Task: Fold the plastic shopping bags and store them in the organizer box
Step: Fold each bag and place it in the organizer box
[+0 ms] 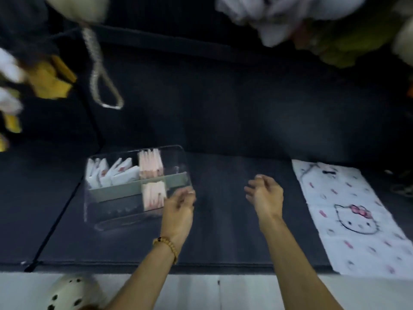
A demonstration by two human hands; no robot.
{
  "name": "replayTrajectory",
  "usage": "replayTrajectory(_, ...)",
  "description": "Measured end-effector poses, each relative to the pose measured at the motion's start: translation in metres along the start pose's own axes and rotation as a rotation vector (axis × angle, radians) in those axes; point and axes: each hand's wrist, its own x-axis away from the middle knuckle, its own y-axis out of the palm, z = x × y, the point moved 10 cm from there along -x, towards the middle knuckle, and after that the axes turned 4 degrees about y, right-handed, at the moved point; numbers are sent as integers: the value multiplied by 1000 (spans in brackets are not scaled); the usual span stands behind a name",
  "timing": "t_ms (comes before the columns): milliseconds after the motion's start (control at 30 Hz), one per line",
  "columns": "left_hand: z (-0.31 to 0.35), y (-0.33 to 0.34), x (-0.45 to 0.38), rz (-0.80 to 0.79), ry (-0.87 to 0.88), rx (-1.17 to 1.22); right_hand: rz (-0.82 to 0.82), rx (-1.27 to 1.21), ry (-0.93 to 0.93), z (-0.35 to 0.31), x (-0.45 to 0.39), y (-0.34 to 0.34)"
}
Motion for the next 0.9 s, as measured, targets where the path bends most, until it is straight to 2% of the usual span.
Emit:
replayTrajectory(100,-31,65,23,-134,-40,-72,175,-58,89,24,-23,-101)
replayTrajectory(267,-74,175,57,-350,-47,-248,417,141,154,65,-53,-263)
replayTrajectory(367,-93,239,69,-466,26,-377,477,314,181,90,-70,-336)
replayTrajectory(433,-107,279,74,-545,71,-452,448,449,189,108,-86,-369)
replayTrajectory(600,-148,371,92,-806,283,-708,221,750,117,142,-132,-390)
replayTrajectory(667,-160,401,110,-973,501,-876,117,869,53,151,-141,-378)
replayTrajectory(733,-177,418,125,-1114,707,-1080,118,925,-19,153,-141,-370)
replayTrajectory(800,-187,422,127,-1129,754,-1151,158,972,-76,154,-138,-368)
replayTrajectory(867,-184,424,123,-1068,763,-1097,155,1167,-136,154,-135,-360)
replayTrajectory(900,-180,424,123,-1032,781,-1066,169,1172,-161,152,-133,-357)
